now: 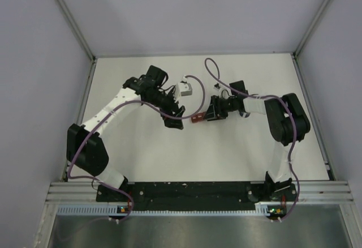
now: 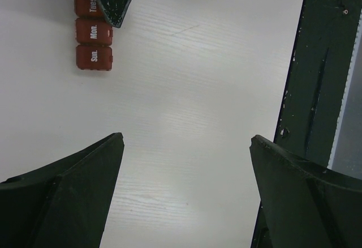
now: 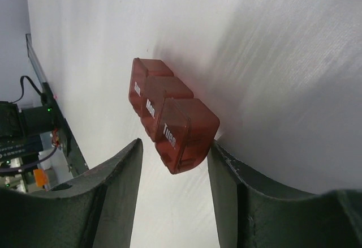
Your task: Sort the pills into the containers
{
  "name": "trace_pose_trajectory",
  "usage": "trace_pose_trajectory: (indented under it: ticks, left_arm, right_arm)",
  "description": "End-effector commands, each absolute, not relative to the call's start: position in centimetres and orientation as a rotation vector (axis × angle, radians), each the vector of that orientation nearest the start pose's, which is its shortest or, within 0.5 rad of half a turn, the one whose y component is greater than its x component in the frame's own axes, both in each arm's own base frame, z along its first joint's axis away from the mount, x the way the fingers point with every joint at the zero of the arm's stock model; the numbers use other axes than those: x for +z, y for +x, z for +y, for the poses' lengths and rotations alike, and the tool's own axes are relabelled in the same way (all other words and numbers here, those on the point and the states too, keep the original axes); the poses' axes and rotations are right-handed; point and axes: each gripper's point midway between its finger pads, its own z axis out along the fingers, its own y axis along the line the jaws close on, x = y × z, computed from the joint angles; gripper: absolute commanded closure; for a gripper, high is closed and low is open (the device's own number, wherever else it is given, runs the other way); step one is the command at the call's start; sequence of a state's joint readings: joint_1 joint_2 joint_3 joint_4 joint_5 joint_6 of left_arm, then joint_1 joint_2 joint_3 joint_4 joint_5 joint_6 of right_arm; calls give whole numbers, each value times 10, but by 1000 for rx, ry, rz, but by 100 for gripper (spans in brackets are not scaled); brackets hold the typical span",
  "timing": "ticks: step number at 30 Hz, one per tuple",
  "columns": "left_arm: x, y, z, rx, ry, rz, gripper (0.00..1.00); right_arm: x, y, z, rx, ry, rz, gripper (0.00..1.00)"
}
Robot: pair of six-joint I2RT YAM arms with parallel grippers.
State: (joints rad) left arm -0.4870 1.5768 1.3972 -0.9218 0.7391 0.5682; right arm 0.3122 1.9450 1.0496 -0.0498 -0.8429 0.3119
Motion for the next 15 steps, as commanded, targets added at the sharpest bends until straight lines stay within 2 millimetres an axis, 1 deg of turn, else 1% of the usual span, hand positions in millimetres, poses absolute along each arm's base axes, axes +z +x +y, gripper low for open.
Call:
trace_pose_trajectory:
  ticks: [1, 8, 15]
  left_arm:
    - [200, 258, -251, -904, 1444, 1948, 1]
    - [201, 264, -247, -845, 1412, 1957, 1]
    - [200, 273, -243, -781, 1358, 1970, 1]
  right_arm:
    - [43, 340, 243, 1140, -429, 2481, 50]
    - [51, 342, 230, 1006, -472, 2470, 47]
    - [64, 344, 220, 903, -510, 2439, 42]
